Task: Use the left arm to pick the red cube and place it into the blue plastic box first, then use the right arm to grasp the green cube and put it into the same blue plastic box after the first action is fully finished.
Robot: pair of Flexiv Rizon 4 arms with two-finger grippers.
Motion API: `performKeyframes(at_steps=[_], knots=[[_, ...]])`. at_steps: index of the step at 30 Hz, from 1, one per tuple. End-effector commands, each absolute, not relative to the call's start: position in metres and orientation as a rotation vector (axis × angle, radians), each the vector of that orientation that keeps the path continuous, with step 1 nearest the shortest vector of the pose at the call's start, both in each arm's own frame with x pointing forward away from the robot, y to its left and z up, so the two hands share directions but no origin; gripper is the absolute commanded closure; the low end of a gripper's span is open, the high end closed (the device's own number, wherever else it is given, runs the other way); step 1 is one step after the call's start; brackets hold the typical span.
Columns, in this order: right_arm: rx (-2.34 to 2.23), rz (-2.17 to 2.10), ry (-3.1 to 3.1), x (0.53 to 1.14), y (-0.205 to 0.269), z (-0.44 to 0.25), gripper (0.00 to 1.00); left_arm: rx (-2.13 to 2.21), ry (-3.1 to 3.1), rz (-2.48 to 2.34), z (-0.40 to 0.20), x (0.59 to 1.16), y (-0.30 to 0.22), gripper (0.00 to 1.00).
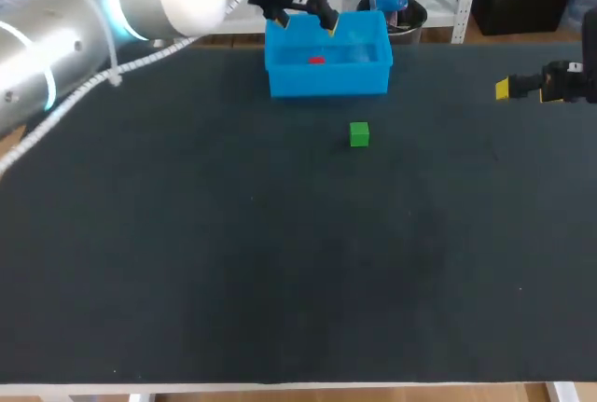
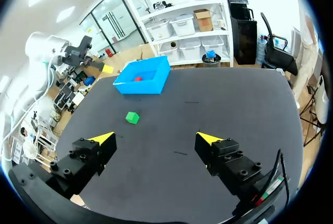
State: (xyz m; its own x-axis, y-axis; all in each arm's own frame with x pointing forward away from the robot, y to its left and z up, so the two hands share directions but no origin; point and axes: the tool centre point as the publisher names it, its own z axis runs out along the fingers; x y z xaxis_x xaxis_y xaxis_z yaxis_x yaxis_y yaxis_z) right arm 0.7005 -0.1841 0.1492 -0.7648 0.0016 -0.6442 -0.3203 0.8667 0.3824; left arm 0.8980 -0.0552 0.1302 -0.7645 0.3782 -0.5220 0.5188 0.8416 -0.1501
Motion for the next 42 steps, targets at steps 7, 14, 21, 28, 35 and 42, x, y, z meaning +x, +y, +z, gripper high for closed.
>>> performKeyframes(at_steps=[7, 14, 21, 28, 35, 42], knots=[[-0.230, 0.634, 2.372, 0.700, -0.184, 0.149, 0.00, 0.556, 2.275, -0.409, 0.145, 0.725, 0.031, 0.00], [-0.230, 0.634, 2.372, 0.700, -0.184, 0.149, 0.00, 0.573, 2.227, -0.448, 0.137, 0.694, 0.041, 0.00], [-0.230, 0.634, 2.372, 0.700, -0.184, 0.149, 0.00, 0.576, 2.229, -0.473, 0.127, 0.676, 0.048, 0.00], [-0.230, 0.634, 2.372, 0.700, -0.184, 0.149, 0.00, 0.582, 2.248, -0.512, 0.123, 0.675, 0.053, 0.00], [-0.230, 0.634, 2.372, 0.700, -0.184, 0.149, 0.00, 0.611, 2.256, -0.576, 0.126, 0.685, 0.058, 0.00], [-0.230, 0.634, 2.372, 0.700, -0.184, 0.149, 0.00, 0.625, 2.285, -0.635, 0.129, 0.694, 0.066, 0.00]])
